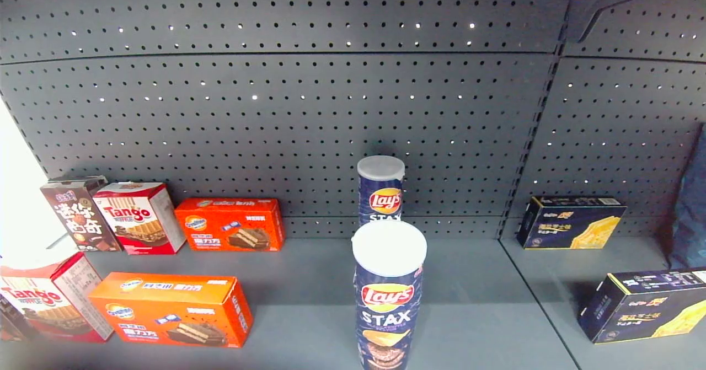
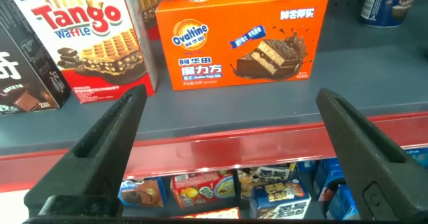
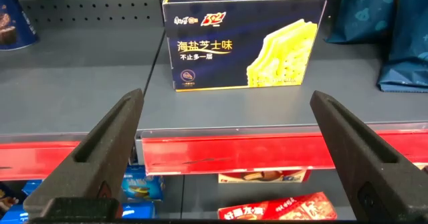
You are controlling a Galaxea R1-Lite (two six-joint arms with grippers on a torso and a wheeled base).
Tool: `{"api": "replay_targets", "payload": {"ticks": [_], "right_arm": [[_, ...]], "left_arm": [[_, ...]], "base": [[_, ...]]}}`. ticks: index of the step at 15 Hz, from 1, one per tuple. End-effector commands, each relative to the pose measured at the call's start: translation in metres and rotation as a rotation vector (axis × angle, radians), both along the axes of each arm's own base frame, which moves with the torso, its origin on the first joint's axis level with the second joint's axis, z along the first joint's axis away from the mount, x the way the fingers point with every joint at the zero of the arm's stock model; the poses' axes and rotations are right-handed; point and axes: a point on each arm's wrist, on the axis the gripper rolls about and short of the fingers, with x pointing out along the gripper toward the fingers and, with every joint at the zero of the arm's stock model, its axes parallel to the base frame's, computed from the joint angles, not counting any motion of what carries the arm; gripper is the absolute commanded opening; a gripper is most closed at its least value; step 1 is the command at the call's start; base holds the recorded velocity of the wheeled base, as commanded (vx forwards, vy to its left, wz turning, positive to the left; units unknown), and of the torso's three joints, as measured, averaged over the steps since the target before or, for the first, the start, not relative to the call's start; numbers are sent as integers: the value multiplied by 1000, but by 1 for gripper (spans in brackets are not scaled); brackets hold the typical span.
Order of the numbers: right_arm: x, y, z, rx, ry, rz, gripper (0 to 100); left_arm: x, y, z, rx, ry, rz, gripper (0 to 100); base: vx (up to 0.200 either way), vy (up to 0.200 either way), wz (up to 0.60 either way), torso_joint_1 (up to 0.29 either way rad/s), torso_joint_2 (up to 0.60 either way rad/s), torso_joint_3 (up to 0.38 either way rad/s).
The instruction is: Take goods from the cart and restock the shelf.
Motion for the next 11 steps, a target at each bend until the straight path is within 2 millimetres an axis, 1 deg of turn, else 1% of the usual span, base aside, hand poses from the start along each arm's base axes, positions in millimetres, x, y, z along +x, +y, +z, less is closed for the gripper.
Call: {"api": "replay_targets", "payload": {"ticks": [1,11], "right_arm": [[0,0,0,0,2,0,100],[0,0,0,-2,3,0,100]], "left_arm": [[0,0,0,0,2,0,100],[0,0,0,0,0,0,100]], "base": [[0,0,0,0,0,0],[0,0,0,0,0,0]]}}
